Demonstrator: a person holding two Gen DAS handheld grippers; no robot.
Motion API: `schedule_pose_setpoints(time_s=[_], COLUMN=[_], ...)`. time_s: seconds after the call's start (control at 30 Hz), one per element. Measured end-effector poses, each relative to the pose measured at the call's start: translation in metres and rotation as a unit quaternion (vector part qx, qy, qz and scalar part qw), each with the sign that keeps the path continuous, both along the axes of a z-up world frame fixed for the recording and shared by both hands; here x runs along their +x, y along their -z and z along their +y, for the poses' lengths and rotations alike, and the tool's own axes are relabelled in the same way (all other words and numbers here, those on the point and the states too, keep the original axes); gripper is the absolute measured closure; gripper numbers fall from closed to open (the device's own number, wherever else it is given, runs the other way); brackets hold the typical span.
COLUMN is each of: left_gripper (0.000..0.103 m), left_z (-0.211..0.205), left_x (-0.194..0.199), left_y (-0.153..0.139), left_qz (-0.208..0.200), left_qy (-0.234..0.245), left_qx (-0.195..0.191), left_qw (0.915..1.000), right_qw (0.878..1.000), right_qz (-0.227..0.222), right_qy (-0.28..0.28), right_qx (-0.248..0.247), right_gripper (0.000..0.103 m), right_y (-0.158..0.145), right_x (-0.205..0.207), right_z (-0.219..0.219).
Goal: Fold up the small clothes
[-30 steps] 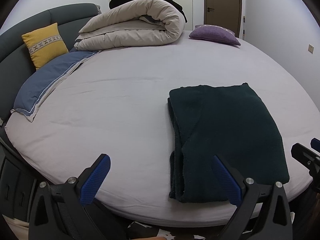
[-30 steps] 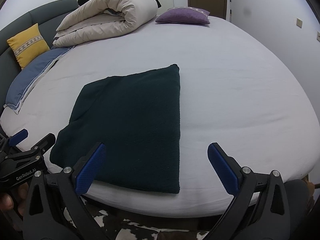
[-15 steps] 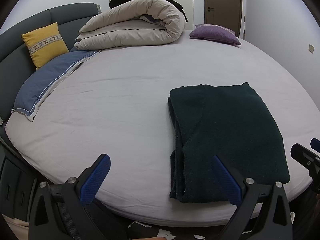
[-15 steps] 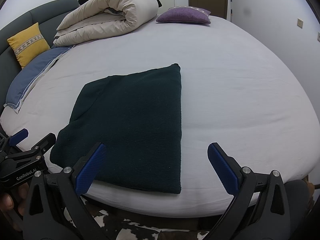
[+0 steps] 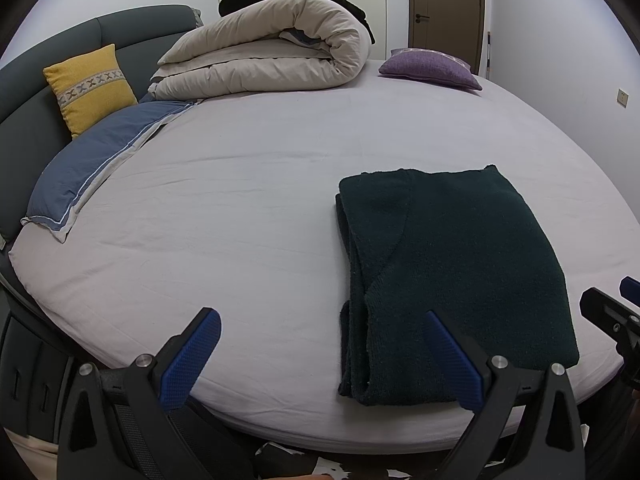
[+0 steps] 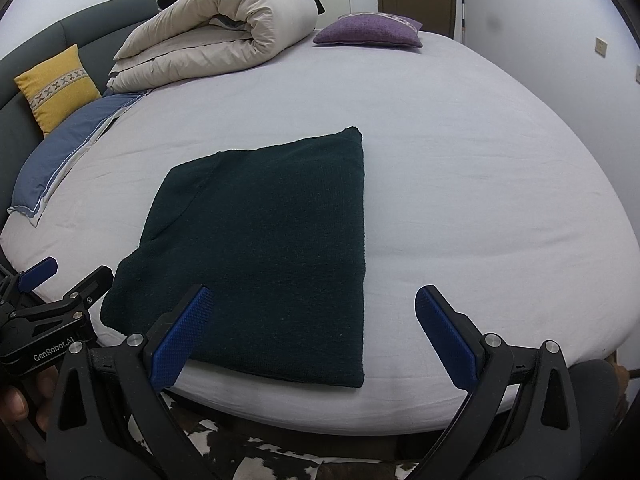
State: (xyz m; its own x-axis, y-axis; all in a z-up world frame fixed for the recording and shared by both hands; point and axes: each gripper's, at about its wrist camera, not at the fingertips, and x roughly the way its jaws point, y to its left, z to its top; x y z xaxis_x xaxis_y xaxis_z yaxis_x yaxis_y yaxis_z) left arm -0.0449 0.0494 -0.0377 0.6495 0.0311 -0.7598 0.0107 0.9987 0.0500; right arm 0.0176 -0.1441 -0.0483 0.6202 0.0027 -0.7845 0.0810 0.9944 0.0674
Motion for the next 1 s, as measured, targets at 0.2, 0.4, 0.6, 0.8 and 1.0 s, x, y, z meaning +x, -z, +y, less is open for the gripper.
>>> schedule_pose_setpoints(time_s=[0.2,0.4,0.6,0.8,1.0], left_gripper=[0.0,0.0,0.0,0.0,0.0], left_z=[0.0,-0.002,-0.002,-0.002,-0.001], left_x=[-0.001,0.0,-0.001,-0.001,0.001], left_y=[0.0,0.002,0.003,0.006,0.008], left_qz=[0.0,0.002,0.004,0.008,0.014], left_qy=[-0.001,0.0,0.001,0.002,0.002], left_qx=[-0.001,-0.001,-0.002,-0.001,-0.002], left_qw=[1.0,1.0,1.0,1.0,0.9999], right_qw=[1.0,1.0,1.0,1.0,1.0], right_qz=[0.001,0.001,0.003,0.006,0.008], right_qy=[0.0,0.0,-0.003,-0.006,-0.009], right_qx=[0.0,0.0,0.0,0.001,0.003], right_gripper=[0.0,0.0,0.0,0.0,0.0], right_y=[0.0,0.0,0.003,0.008,0.01], right_x=[0.0,0.0,0.002,0.005,0.01], right_z=[0.001,0.001,0.002,0.0,-0.004])
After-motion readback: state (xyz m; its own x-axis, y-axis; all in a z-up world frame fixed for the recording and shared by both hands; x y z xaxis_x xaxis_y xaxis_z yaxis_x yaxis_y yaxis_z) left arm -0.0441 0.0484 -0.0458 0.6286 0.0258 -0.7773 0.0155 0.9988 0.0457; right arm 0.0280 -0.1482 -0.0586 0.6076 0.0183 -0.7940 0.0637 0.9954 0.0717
